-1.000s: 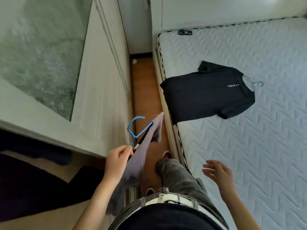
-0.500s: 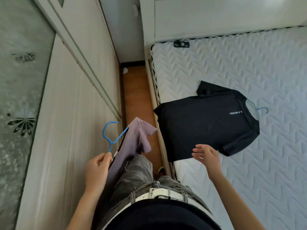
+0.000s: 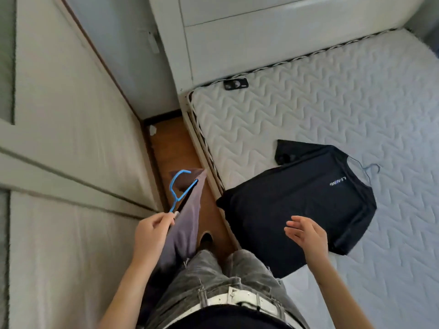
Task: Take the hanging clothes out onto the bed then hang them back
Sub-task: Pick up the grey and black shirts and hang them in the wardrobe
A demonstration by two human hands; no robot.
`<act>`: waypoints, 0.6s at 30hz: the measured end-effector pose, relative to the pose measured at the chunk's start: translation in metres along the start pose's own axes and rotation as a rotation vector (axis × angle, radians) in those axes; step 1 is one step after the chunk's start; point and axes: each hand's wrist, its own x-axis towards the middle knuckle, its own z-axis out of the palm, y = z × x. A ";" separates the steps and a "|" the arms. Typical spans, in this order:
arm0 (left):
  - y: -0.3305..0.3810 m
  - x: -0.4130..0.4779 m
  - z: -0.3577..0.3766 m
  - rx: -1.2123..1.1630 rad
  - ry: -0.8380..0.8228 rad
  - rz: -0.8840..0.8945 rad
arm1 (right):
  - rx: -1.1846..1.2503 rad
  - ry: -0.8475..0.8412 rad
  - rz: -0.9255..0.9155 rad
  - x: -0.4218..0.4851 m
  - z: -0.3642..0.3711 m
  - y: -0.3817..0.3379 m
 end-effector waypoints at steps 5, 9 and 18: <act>0.051 0.070 0.029 0.000 -0.121 0.078 | 0.120 0.164 -0.013 0.030 -0.014 -0.026; 0.108 0.110 0.077 -0.045 -0.210 0.060 | 0.191 0.259 -0.005 0.074 -0.036 -0.044; 0.182 0.166 0.267 -0.086 -0.324 -0.029 | 0.253 0.383 -0.024 0.277 -0.112 -0.082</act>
